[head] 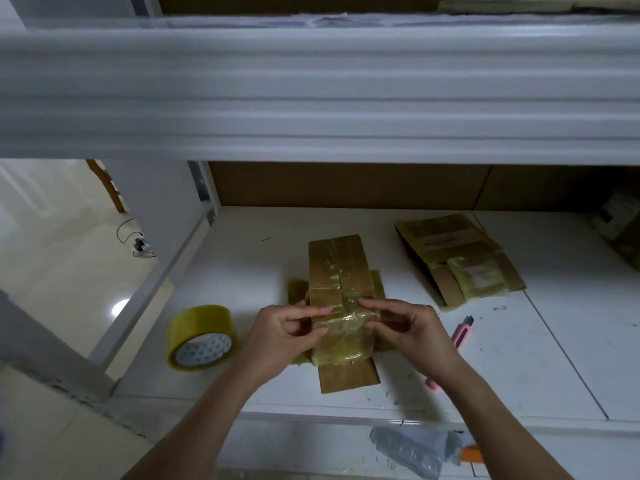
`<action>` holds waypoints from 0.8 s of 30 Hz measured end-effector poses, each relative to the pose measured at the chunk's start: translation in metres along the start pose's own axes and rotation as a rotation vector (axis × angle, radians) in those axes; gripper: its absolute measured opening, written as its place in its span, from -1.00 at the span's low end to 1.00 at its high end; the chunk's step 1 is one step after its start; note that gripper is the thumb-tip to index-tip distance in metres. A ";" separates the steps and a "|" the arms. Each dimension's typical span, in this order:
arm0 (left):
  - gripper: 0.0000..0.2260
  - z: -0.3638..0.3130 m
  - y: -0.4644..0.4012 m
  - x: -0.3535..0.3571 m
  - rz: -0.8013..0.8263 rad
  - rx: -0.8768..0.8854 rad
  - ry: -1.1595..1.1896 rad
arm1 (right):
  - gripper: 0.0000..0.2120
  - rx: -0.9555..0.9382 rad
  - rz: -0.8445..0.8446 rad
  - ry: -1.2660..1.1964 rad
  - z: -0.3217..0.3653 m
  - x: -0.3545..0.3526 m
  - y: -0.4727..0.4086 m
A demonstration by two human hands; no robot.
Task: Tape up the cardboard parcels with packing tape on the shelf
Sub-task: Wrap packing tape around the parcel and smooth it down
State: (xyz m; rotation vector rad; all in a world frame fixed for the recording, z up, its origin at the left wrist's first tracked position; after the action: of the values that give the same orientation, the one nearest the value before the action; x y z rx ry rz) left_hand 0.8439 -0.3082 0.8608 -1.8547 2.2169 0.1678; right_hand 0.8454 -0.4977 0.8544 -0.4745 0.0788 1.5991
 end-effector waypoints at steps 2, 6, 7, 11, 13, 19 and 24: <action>-0.70 0.000 0.002 0.000 -0.054 0.017 0.001 | -0.62 -0.052 -0.074 0.065 0.000 0.002 0.004; -0.65 0.011 0.001 0.001 -0.008 -0.068 0.093 | -0.57 -0.028 -0.027 0.016 -0.006 0.003 0.007; -0.63 0.014 0.002 0.001 -0.008 -0.091 0.117 | -0.55 -0.041 -0.014 0.008 -0.006 0.004 0.008; -0.65 0.008 0.007 -0.002 -0.192 -0.004 0.079 | -0.63 -0.218 -0.210 0.255 0.004 0.008 0.013; -0.66 0.010 0.009 -0.001 -0.231 -0.002 0.090 | -0.65 -0.262 -0.275 0.353 0.004 0.011 0.017; -0.66 0.010 0.008 -0.002 -0.220 -0.006 0.103 | -0.60 -0.265 -0.278 0.290 0.004 0.006 0.015; -0.71 0.013 0.008 -0.001 -0.266 -0.008 0.111 | -0.67 -0.211 -0.315 0.306 0.005 0.004 0.013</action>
State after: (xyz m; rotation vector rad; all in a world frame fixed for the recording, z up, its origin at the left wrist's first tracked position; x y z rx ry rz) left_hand 0.8381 -0.3022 0.8479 -2.1879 2.0112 0.0254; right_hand 0.8314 -0.4936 0.8542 -0.8510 0.0629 1.2219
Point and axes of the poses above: each hand's wrist, its own y-axis away from the middle knuckle, its own x-axis out of the palm, z = x × y, the point moved 10 cm from there along -y, towards the middle knuckle, and after that the axes turned 4 degrees about -z, right-handed, at the moved point
